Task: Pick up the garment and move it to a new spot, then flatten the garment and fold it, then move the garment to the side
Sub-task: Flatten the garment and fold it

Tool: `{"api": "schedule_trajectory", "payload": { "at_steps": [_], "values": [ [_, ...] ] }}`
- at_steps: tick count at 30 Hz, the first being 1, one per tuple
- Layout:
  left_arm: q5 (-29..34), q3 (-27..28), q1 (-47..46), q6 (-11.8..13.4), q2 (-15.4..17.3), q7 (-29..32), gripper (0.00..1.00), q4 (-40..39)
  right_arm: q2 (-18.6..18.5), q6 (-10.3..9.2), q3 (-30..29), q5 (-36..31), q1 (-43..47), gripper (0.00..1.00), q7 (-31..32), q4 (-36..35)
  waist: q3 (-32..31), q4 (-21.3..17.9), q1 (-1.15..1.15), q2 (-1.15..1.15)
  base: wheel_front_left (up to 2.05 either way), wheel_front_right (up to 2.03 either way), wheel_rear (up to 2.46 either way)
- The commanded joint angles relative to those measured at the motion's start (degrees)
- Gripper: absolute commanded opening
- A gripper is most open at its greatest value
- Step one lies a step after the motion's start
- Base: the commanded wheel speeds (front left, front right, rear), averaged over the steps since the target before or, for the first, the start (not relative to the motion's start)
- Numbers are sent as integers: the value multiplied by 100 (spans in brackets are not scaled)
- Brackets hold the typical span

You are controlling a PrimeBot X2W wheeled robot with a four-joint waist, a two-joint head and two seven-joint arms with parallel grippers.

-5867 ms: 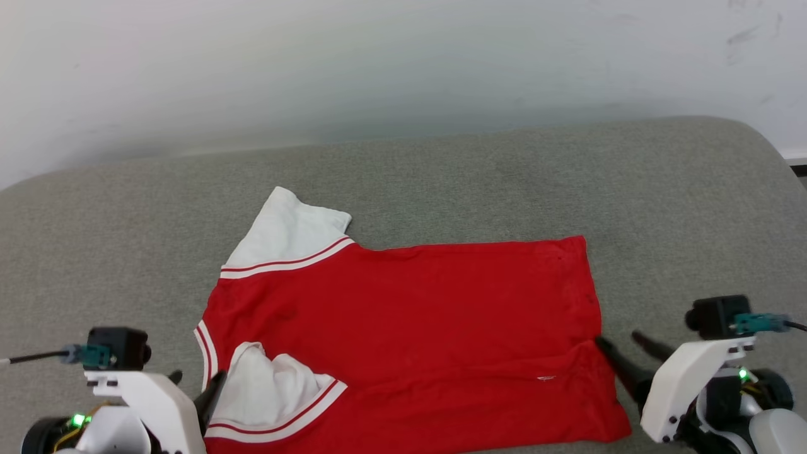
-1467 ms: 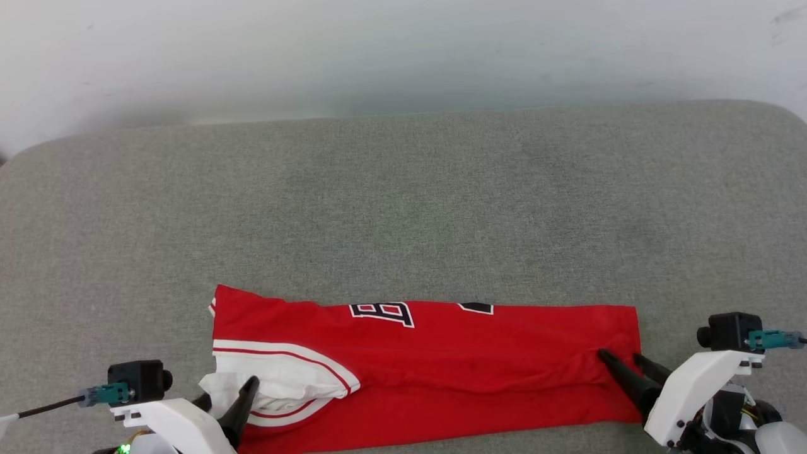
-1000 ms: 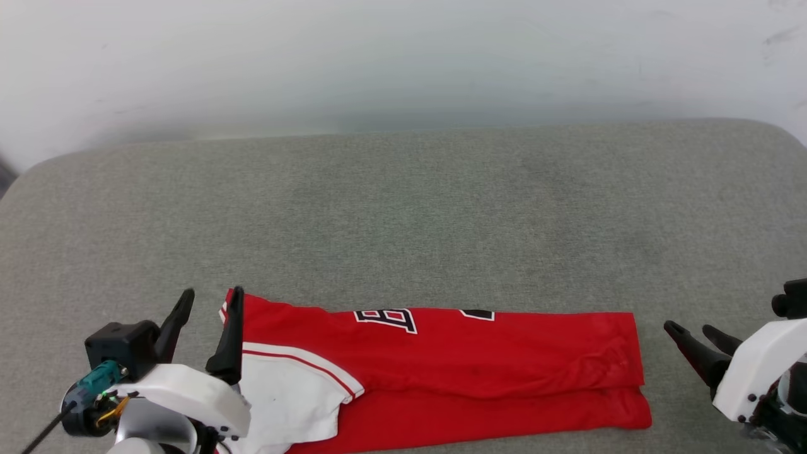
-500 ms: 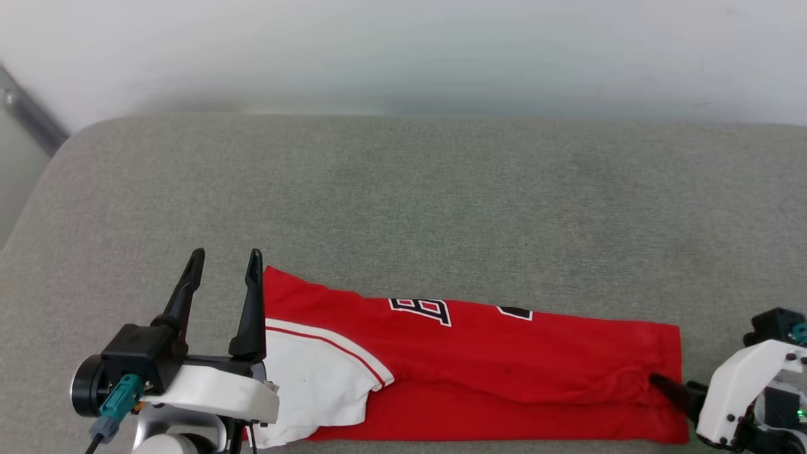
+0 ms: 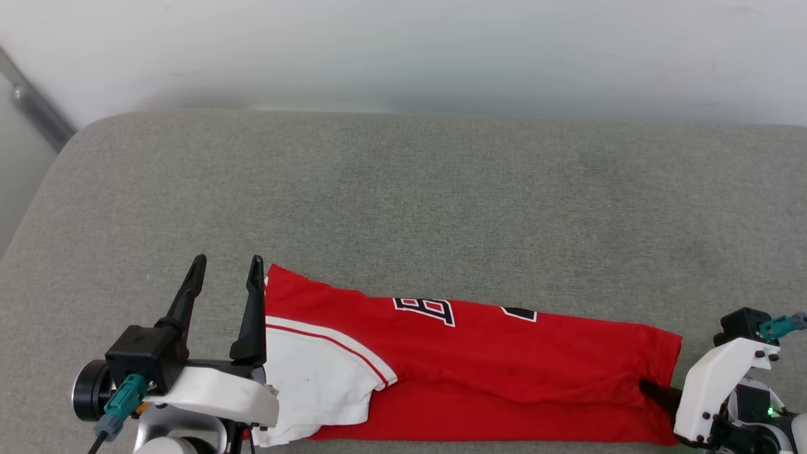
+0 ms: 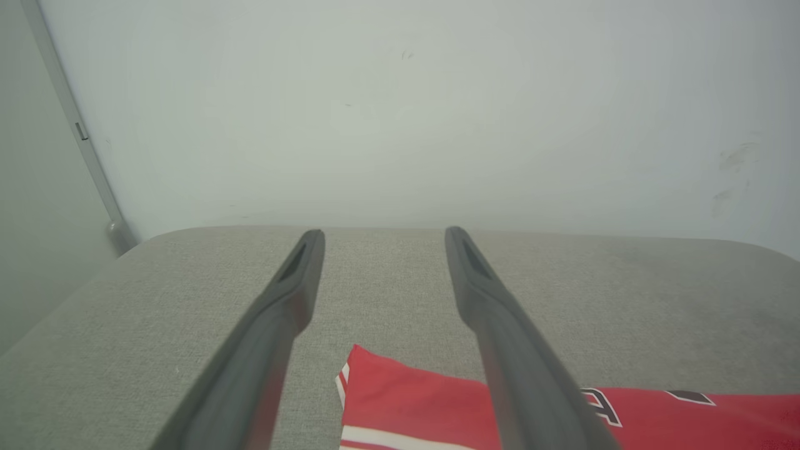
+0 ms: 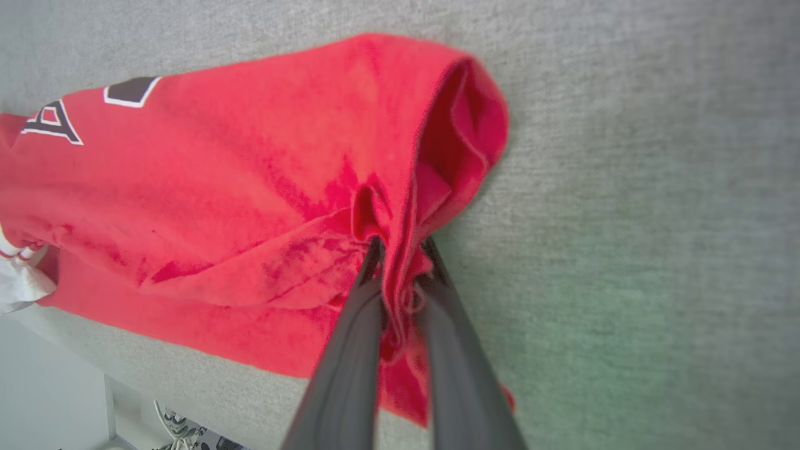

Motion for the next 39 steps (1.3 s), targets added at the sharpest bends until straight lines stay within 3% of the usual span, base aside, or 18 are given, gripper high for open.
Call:
{"api": "schedule_trajectory", "payload": {
  "at_steps": [1, 11, 18, 22, 28, 30, 31, 32, 36, 39],
  "values": [
    [1, -12, 36, 15, 26, 29, 100, 8, -3, 0, 50, 14, -18, 0, -1, -8, -44, -39, 0, 0, 0, 0, 0],
    [-25, -27, 266, 73, 145, 92, 100, -31, -338, -2, -118, -70, -58, 0, 88, -399, -375, -289, 0, 0, 0, 0, 0],
    [-49, -60, 374, 115, 160, 109, 100, -114, -516, -1, -926, -182, 246, 0, 180, -555, -490, -408, 0, 0, 0, 0, 0],
    [-46, -72, 408, 117, 172, 124, 100, -131, -325, -1, -1361, -53, 290, 0, 344, -743, -493, -461, 0, 0, 0, 0, 0],
    [-32, -108, 330, 88, 175, 136, 100, -145, 629, -1, -1751, 1300, -56, 0, 1274, -1112, -448, -455, 0, 0, 0, 0, 0],
    [-24, -128, 281, 80, 164, 138, 100, -146, 813, -1, -1823, 1970, -143, 0, 1712, -1141, -427, -421, 0, 0, 0, 0, 0],
    [-24, -128, 281, 80, 164, 138, 100, -146, 813, -1, -1823, 1970, -143, 0, 1712, -1141, -427, -421, 0, 0, 0, 0, 0],
    [-30, -143, 259, 76, 145, 141, 100, -138, 889, -1, -1799, 2630, -247, 0, 2046, -1038, -409, -372, 0, 0, 0, 0, 0],
    [-23, -203, 188, 31, 113, 154, 100, -113, 900, 0, -1085, 3860, -315, 0, 2070, -570, -352, -218, 0, 0, 0, 0, 0],
    [-14, -236, 72, -4, 87, 167, 100, -86, 896, 0, -375, 4296, -366, 0, 1818, -369, -290, -81, 0, 0, 0, 0, 0]
  ]
}}
